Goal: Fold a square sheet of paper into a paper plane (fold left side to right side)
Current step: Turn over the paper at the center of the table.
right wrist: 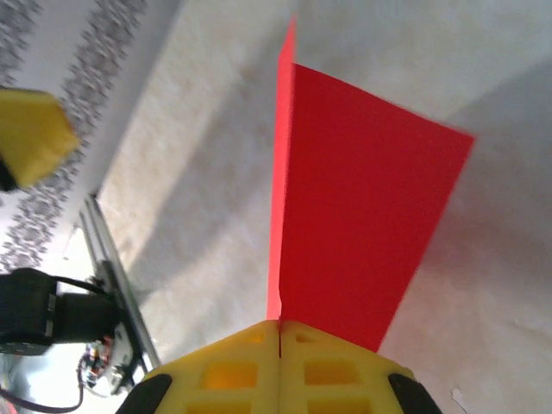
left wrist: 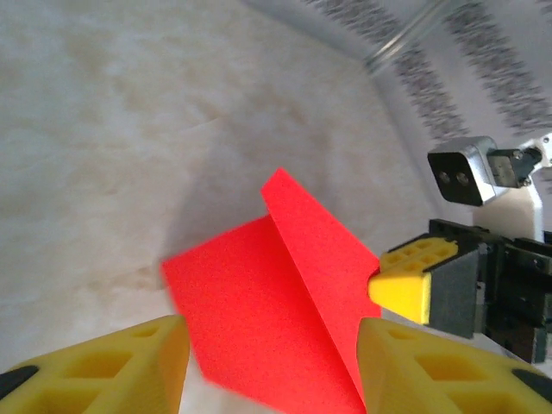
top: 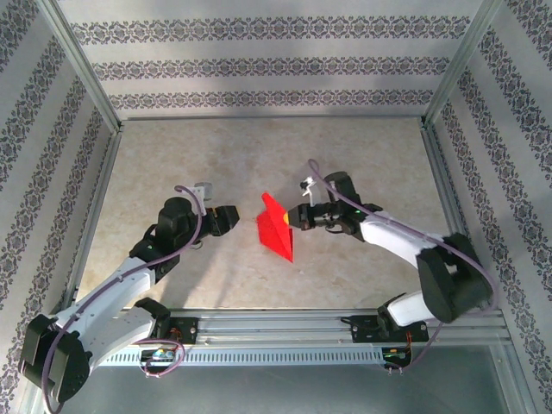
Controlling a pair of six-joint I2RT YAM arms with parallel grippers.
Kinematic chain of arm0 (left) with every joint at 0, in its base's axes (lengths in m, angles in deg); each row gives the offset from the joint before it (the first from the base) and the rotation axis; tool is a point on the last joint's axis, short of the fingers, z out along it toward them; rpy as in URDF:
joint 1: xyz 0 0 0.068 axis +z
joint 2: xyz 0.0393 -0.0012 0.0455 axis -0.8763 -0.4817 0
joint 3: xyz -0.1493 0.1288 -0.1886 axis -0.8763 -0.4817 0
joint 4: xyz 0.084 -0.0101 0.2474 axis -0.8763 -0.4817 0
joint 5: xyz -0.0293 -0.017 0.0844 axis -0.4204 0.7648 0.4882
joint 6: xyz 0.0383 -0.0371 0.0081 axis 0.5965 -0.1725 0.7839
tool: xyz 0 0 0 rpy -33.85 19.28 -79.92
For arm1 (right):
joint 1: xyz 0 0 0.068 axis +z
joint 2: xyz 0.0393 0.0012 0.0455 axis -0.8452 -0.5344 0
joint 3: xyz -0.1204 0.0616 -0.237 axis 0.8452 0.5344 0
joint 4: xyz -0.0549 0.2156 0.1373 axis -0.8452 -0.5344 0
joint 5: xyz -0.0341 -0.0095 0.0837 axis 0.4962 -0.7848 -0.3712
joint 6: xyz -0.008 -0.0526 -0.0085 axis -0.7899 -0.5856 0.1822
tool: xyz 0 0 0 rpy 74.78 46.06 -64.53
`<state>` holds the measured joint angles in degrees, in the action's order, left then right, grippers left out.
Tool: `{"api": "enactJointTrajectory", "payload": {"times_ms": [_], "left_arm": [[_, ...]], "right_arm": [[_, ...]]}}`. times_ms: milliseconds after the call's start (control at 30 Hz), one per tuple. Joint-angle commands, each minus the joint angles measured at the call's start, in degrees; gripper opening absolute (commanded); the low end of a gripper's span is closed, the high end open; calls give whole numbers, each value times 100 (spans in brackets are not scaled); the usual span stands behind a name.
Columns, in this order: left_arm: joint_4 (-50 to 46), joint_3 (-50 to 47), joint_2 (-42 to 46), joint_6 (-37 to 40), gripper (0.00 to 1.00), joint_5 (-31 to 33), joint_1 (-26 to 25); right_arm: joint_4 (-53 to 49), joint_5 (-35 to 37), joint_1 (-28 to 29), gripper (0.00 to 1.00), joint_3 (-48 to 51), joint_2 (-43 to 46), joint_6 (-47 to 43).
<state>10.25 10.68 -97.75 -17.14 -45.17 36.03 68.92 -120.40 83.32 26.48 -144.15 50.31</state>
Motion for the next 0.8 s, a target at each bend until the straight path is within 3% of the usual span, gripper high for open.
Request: {"api": "enactJointTrajectory", "payload": {"times_ms": [0,300,433,767], "left_arm": [[1067,-45,235,-406,55,-786,85],[3028,131,-267,-1310,50,-2349,-54],[3481,320,-661,-1323,50,-2503,-335],[3670,617,-1203,-1164,50,-2360,-741]], "right_arm": [[705,-579,-322,0,251,626,490],[2296,-1247,-604,0,483,1773,1716],[2855,-1237,-496,0,593,1909,2123],[2890,-1234,-107,0,532,1914,2170]]}}
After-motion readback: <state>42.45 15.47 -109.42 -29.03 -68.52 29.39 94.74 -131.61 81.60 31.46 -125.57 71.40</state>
